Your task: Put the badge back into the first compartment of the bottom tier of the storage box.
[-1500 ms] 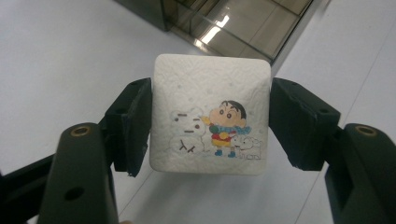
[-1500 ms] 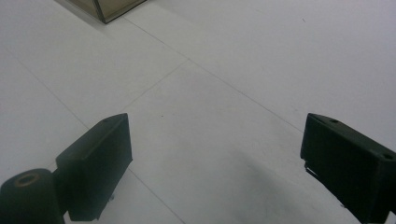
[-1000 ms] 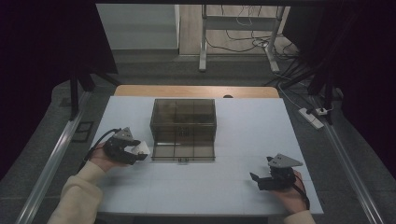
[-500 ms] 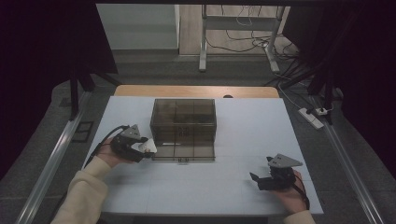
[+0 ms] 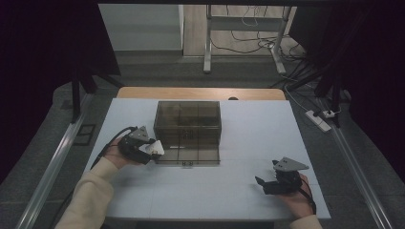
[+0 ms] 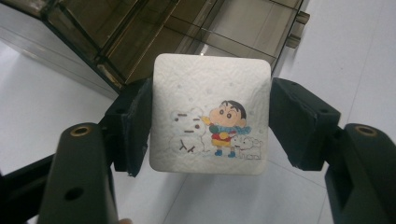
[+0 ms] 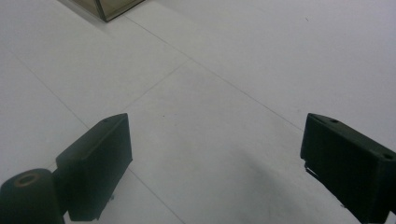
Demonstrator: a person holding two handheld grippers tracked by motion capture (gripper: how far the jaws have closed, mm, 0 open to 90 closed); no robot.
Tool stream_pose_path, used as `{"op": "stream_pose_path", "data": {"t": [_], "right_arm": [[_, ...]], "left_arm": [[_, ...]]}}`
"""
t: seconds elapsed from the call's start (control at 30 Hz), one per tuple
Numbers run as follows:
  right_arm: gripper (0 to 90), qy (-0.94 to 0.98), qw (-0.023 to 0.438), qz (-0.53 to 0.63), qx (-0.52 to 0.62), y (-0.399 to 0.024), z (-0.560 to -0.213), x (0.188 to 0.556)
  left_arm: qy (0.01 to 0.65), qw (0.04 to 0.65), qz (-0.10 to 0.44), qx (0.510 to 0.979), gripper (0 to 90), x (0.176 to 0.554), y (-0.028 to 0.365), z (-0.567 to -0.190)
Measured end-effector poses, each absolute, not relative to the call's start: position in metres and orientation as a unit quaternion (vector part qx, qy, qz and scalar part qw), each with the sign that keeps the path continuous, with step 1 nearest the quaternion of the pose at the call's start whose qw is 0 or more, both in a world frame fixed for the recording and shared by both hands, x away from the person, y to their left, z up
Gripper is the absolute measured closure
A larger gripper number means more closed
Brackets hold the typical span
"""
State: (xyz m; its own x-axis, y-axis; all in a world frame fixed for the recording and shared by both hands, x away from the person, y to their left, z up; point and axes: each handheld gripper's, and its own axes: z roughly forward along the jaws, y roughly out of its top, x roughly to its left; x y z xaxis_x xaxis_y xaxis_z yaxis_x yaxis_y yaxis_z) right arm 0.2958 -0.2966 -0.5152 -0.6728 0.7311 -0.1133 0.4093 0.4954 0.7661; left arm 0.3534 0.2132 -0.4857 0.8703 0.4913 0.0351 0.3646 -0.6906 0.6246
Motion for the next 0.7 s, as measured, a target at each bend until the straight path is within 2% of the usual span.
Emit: {"op": "stream_pose_path", "data": {"t": [0.7], "right_arm": [[8.7,0.838,0.218,0.367,0.339,-0.296,-0.515,0.296]], "left_arm": [[0.237,0.324,0.099,0.911,33.4,0.357,0.2,-0.486]]}}
